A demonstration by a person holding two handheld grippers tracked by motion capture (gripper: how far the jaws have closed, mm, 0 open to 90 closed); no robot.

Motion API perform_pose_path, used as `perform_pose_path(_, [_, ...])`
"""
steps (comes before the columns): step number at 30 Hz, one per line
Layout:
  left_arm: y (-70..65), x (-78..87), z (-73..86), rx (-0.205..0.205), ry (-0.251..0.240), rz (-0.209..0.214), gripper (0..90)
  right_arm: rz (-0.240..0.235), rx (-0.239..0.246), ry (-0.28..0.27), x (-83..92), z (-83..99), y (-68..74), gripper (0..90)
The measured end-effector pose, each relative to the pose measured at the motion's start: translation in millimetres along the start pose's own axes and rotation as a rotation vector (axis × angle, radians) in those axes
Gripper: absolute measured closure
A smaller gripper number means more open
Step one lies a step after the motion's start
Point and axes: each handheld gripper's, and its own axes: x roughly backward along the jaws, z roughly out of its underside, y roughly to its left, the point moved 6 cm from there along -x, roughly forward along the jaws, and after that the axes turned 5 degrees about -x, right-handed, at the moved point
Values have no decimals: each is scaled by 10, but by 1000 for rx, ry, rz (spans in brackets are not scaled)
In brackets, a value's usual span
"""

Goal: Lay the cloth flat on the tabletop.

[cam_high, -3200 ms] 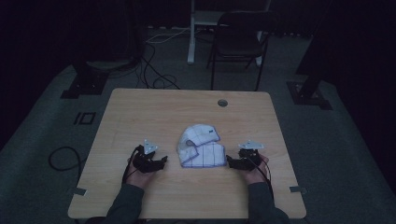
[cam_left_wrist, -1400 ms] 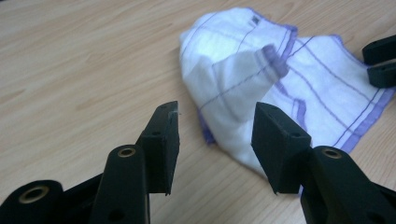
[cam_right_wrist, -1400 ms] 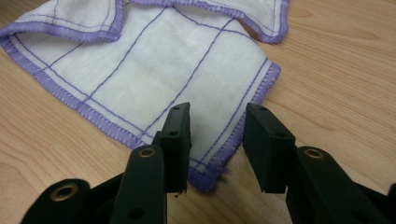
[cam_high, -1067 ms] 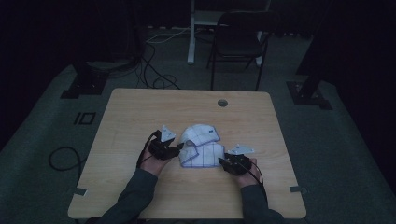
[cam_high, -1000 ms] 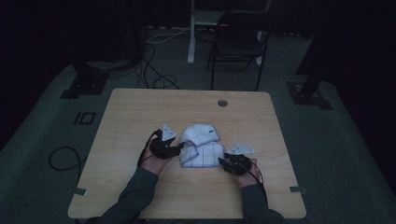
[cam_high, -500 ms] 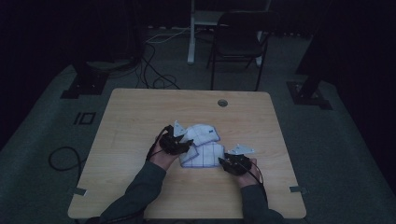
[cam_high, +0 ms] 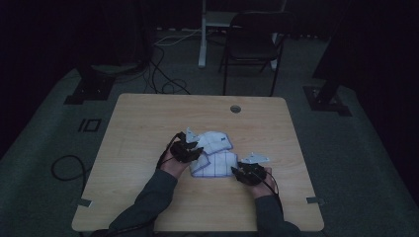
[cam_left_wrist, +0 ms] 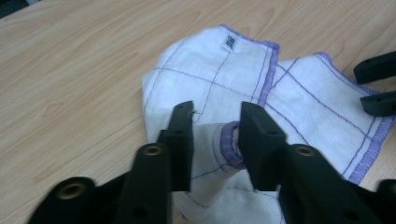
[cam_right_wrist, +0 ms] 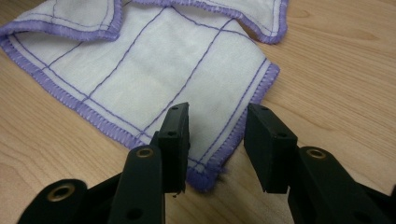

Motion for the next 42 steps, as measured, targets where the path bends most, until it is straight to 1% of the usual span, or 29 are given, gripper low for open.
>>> perform_pose_path(3, [5, 7, 8, -12, 10, -13, 780, 2, 1, 0, 1, 0, -5, 600])
perform_pose_path(5, [19, 17, 10, -9, 7, -21, 842, 1, 1, 0, 1, 0, -8, 597])
perform_pose_path(7, [42, 32, 19, -1, 6, -27, 871, 2, 2, 1, 2, 0, -9, 598])
perform_pose_path(11, [104, 74, 49, 13, 0, -39, 877, -5, 5, 5, 9, 3, -3, 630])
perform_pose_path(16, [191, 120, 102, 39, -7, -55, 878, -11, 10, 6, 11, 3, 7, 679])
perform_pose_path(21, [270, 156, 171, 58, -3, -67, 878, -21, 16, 8, 13, 4, 32, 753])
perform_pose_path(25, [349, 195, 241, 80, -1, -81, 879, -26, 15, 13, 16, 5, 42, 779])
perform_pose_path(27, [390, 213, 280, 97, -3, -87, 879, -27, 17, 16, 20, 6, 33, 790])
perform_pose_path(32, [492, 246, 407, 125, 8, -100, 880, -22, 15, 20, 31, 9, 21, 816])
perform_pose_path(34, [509, 249, 436, 129, 12, -102, 880, -21, 16, 21, 33, 9, 20, 820])
perform_pose_path(35, [539, 254, 494, 136, 20, -105, 880, -21, 16, 21, 34, 10, 19, 823])
perform_pose_path(42, [574, 248, 690, 158, 49, -103, 885, -4, 30, 31, 70, 19, 9, 850])
